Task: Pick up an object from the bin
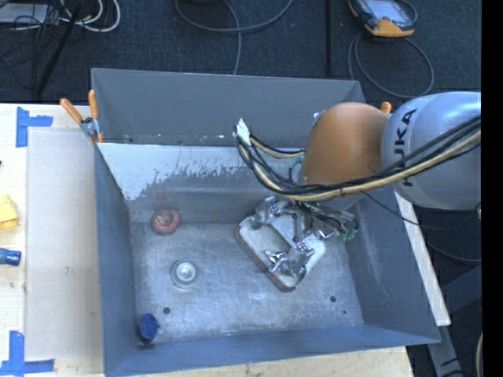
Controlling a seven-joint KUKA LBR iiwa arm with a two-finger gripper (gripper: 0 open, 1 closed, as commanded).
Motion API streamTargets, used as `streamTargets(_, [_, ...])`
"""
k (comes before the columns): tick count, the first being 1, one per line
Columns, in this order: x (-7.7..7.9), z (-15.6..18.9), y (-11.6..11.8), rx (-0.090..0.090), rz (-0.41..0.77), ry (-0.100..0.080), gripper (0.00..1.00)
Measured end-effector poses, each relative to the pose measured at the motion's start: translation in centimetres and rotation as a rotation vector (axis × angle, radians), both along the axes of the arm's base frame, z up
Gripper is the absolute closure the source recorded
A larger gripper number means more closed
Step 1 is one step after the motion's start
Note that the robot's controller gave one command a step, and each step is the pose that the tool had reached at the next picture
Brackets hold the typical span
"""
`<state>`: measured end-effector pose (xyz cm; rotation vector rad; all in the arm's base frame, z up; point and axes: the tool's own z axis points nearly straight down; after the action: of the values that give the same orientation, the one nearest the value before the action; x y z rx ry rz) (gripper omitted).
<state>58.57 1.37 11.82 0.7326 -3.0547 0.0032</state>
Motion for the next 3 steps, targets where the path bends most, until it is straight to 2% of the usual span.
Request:
streamTargets(1, [0.6,-4.4,-0.2,0.004,-0.14,0.002,0.0])
streamTargets(2, [-2.7,-4.4,2.7,0.003,0.02,-0.013,0.0])
streamTargets(3, [-0.7,-4.7,0.4,0.008,0.183,0.011,0.0])
